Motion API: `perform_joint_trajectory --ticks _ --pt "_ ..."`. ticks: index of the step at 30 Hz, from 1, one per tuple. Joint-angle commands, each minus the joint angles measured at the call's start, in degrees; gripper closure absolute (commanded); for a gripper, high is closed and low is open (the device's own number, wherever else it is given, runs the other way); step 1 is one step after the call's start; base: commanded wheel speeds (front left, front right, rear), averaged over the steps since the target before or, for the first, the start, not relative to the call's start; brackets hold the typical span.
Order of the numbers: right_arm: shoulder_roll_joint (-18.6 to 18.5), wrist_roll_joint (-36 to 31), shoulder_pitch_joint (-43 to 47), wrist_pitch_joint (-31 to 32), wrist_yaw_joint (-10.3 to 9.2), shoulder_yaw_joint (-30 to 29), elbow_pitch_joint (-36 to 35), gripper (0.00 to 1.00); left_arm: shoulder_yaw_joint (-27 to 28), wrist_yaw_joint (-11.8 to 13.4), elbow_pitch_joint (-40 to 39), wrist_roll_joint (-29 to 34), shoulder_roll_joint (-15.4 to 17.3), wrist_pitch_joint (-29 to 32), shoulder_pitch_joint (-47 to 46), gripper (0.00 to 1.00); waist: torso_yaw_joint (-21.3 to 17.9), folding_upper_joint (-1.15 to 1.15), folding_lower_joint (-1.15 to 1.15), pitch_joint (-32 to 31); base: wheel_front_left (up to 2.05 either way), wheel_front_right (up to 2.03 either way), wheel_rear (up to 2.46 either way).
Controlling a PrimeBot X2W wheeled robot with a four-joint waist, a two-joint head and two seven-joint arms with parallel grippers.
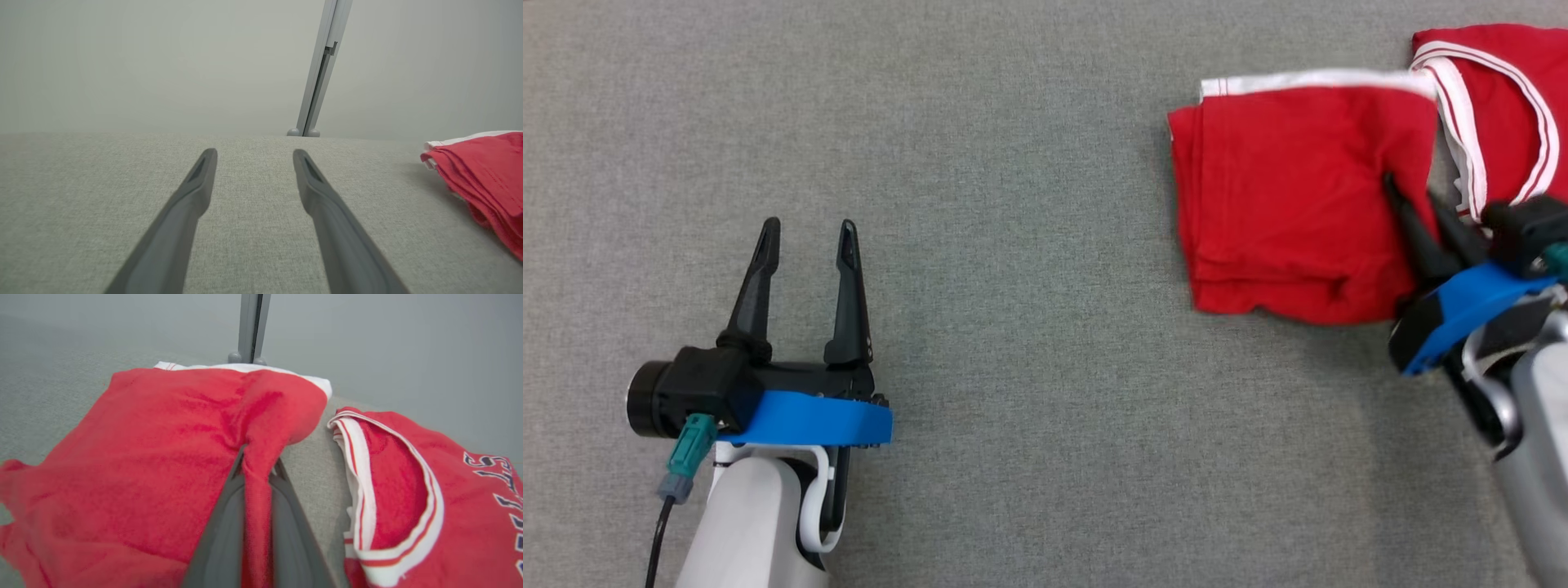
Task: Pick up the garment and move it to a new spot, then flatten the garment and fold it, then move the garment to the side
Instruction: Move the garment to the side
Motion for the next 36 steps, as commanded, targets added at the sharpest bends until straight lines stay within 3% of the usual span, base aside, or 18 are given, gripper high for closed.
perform_joint_trajectory --ticks 1,12,20,28,36 --pt "-2.2 -0.3 -1.8 1.2 0.02 0.3 -1.3 1.00 0.1 -0.1 -0.5 0.5 0.1 -0.3 -1.3 0.00 0.1 0.00 0.00 0.4 0.00 0.00 0.00" --pt "-21.5 3.6 -7.4 11.1 0.02 -0.7 -7.5 1.00 0.0 -0.3 -3.9 1.1 0.6 -0.3 -3.3 0.00 -0.1 0.00 0.00 6.3 0.00 0.00 0.00" --pt "-33.3 8.0 -6.9 16.2 0.02 -4.5 -5.5 1.00 -0.4 -0.6 -6.2 1.5 1.3 -0.2 -4.8 0.00 -0.4 0.00 0.00 9.4 0.00 0.00 0.00" --pt "-37.9 7.6 -8.5 18.1 0.02 -4.0 -1.6 1.00 -1.2 -0.5 -7.4 1.5 1.7 0.1 -5.7 0.00 0.0 0.00 0.00 10.6 0.00 0.00 0.00" --pt "-38.7 3.7 -13.6 20.1 0.01 0.1 1.9 1.00 -1.8 -0.3 -7.7 1.2 1.8 0.2 -6.3 0.00 0.5 0.00 0.00 11.3 0.00 0.00 0.00"
